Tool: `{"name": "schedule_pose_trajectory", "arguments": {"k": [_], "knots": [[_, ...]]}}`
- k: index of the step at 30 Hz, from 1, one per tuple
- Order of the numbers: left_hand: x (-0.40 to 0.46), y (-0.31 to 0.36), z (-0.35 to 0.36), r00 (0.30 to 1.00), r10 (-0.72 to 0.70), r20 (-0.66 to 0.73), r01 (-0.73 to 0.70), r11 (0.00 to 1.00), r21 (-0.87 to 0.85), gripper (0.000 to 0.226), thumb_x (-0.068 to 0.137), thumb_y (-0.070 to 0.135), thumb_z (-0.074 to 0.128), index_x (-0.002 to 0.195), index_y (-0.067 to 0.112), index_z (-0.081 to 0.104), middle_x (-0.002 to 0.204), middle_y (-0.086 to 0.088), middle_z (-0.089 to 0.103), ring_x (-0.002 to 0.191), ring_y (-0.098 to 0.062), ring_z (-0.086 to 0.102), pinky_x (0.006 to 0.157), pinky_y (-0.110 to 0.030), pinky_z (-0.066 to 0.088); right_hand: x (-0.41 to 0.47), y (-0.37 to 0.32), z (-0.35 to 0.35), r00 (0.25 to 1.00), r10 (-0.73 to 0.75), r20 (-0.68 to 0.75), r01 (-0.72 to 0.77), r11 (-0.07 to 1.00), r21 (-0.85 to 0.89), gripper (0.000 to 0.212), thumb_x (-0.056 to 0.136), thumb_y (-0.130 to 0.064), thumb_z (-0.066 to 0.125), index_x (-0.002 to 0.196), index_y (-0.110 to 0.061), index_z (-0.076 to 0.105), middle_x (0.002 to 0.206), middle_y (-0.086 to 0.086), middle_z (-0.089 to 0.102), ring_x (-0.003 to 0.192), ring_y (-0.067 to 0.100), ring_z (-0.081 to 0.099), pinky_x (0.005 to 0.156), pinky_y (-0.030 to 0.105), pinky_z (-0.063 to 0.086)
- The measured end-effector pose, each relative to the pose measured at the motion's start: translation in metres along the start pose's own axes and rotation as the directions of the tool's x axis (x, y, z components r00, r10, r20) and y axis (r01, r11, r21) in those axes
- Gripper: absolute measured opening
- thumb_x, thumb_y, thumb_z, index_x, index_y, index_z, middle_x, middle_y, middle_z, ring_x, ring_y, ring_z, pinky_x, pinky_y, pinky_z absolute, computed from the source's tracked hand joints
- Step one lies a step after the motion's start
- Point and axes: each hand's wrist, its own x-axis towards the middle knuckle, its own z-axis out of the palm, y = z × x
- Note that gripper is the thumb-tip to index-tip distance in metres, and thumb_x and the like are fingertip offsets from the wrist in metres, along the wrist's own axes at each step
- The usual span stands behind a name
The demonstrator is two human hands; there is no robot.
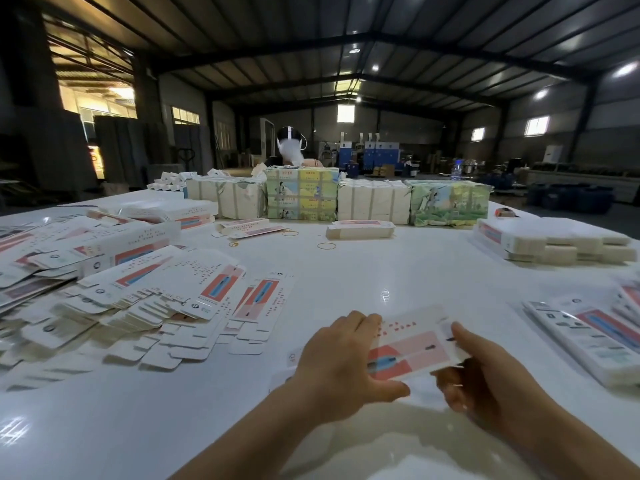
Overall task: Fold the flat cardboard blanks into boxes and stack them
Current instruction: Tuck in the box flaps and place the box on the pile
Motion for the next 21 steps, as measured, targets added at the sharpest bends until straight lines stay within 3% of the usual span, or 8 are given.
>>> {"name": "schedule_pose_trajectory", "arguments": {"k": [3, 8, 11, 15, 19, 21], "knots": [[-0.002, 0.000, -0.002, 0.998, 0.022, -0.051, -0.024, 0.998, -0.052, 0.080, 0.071, 0.064, 0.061, 0.138, 0.036, 0.028, 0.117, 0.016, 0.044, 0.093, -0.008, 0.050, 0.069, -0.006, 0.040, 0.002, 0.001, -0.001, 0.999, -0.047, 0.023, 0.045, 0.996, 0.081, 0.033, 0.075, -0.028, 0.058, 0.080, 0.000, 0.075, 0.081, 0.023, 0.070, 0.049, 0.024, 0.060, 0.036, 0.027, 0.047], [0.001, 0.004, -0.005, 0.987, 0.076, -0.140, -0.083, 0.995, -0.046, 0.082, 0.068, 0.067, 0.058, 0.137, 0.033, 0.033, 0.118, 0.015, 0.048, 0.091, -0.007, 0.051, 0.070, -0.002, 0.037, 0.001, 0.001, -0.004, 0.997, -0.053, 0.056, 0.046, 0.992, 0.117, 0.028, 0.073, -0.016, 0.060, 0.087, 0.005, 0.072, 0.088, 0.028, 0.069, 0.050, 0.023, 0.064, 0.038, 0.026, 0.052], [-0.001, 0.002, -0.007, 0.981, 0.150, -0.126, -0.144, 0.988, 0.057, 0.083, 0.070, 0.067, 0.059, 0.138, 0.029, 0.035, 0.118, 0.012, 0.049, 0.089, -0.006, 0.047, 0.071, -0.001, 0.030, 0.000, -0.001, -0.006, 0.992, -0.086, 0.096, 0.090, 0.995, -0.038, 0.040, 0.065, -0.007, 0.066, 0.103, 0.004, 0.064, 0.095, 0.030, 0.068, 0.049, 0.025, 0.062, 0.035, 0.025, 0.049], [-0.003, -0.004, -0.013, 0.971, 0.214, -0.102, -0.195, 0.966, 0.172, 0.081, 0.069, 0.065, 0.064, 0.133, 0.020, 0.044, 0.112, 0.007, 0.057, 0.082, -0.006, 0.049, 0.070, -0.006, 0.031, -0.004, -0.004, -0.005, 0.991, -0.080, 0.111, 0.109, 0.949, -0.296, 0.046, 0.061, -0.022, 0.074, 0.103, -0.005, 0.066, 0.093, 0.023, 0.071, 0.063, 0.032, 0.067, 0.040, 0.028, 0.052], [-0.002, -0.003, -0.010, 0.969, 0.229, -0.090, -0.206, 0.955, 0.212, 0.080, 0.070, 0.064, 0.064, 0.132, 0.017, 0.046, 0.110, 0.004, 0.058, 0.082, -0.010, 0.055, 0.069, -0.017, 0.041, -0.006, -0.005, -0.006, 0.984, -0.157, 0.086, 0.179, 0.870, -0.459, 0.017, 0.085, -0.005, 0.064, 0.100, -0.012, 0.066, 0.082, 0.017, 0.073, 0.062, 0.034, 0.069, 0.045, 0.029, 0.054], [0.000, -0.001, -0.010, 0.973, 0.212, -0.092, -0.191, 0.962, 0.196, 0.074, 0.071, 0.061, 0.065, 0.129, 0.019, 0.048, 0.109, 0.004, 0.060, 0.081, -0.011, 0.058, 0.069, -0.022, 0.049, -0.005, -0.004, -0.009, 0.979, -0.196, 0.057, 0.199, 0.859, -0.472, 0.022, 0.091, 0.005, 0.051, 0.096, -0.010, 0.067, 0.075, 0.018, 0.072, 0.052, 0.031, 0.066, 0.043, 0.029, 0.053]]}}
